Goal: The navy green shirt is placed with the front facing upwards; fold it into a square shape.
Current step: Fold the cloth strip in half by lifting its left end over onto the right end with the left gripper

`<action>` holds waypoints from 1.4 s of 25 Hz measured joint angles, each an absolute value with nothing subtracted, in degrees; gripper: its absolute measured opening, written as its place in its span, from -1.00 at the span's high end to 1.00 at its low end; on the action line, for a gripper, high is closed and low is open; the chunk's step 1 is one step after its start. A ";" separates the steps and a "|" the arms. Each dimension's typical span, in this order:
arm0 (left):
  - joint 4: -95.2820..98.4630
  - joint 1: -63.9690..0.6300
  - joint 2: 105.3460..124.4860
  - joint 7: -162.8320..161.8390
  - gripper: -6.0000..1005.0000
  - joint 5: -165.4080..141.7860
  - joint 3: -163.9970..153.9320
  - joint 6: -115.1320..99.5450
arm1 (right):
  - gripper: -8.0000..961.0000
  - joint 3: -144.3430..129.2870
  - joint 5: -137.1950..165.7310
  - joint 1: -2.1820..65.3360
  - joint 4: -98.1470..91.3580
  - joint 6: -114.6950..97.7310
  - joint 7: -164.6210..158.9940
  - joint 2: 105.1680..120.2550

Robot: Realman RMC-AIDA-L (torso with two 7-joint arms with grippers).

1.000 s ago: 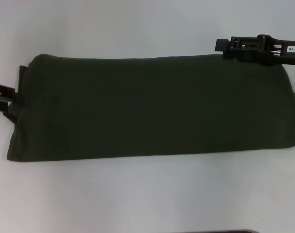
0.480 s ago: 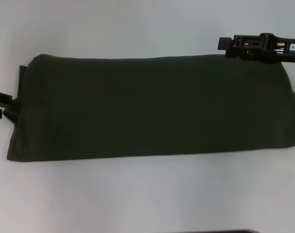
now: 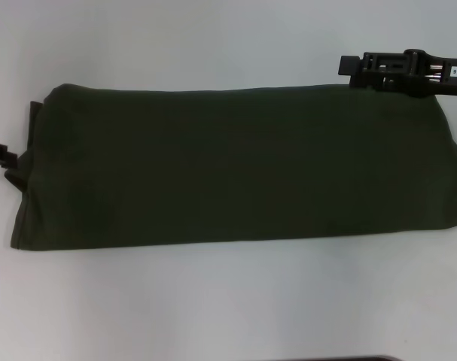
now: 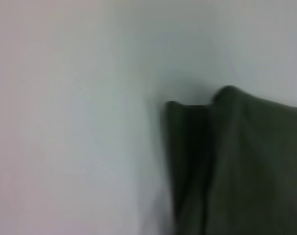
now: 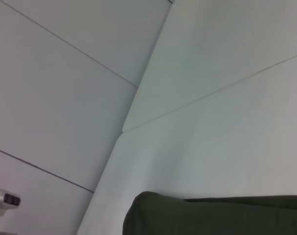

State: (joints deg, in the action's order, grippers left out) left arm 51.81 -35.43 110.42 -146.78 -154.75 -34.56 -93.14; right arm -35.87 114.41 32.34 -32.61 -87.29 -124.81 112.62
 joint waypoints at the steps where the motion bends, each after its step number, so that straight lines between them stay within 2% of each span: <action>1: 51.70 -35.43 110.63 -147.16 -0.30 -155.57 -34.62 -92.53 | -0.36 -35.86 114.41 32.34 -32.61 -87.29 -124.82 112.62; 5: 50.86 -35.60 111.68 -148.03 -0.31 -158.27 -34.65 -91.40 | -0.36 -35.85 114.38 32.27 -32.61 -87.29 -124.89 112.65; 18: 49.52 -35.84 113.12 -148.61 -0.29 -158.87 -34.31 -91.77 | -0.36 -35.86 114.34 31.56 -32.61 -87.41 -124.89 112.66; 35: 46.48 -36.39 113.37 -152.43 -0.27 -158.46 -33.94 -89.67 | -0.36 -35.72 114.23 31.13 -32.61 -87.54 -124.94 112.54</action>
State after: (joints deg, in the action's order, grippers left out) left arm 46.48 -36.39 113.37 -152.43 -158.46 -33.94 -89.67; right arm -35.72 114.23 31.13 -32.61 -87.54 -124.94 112.54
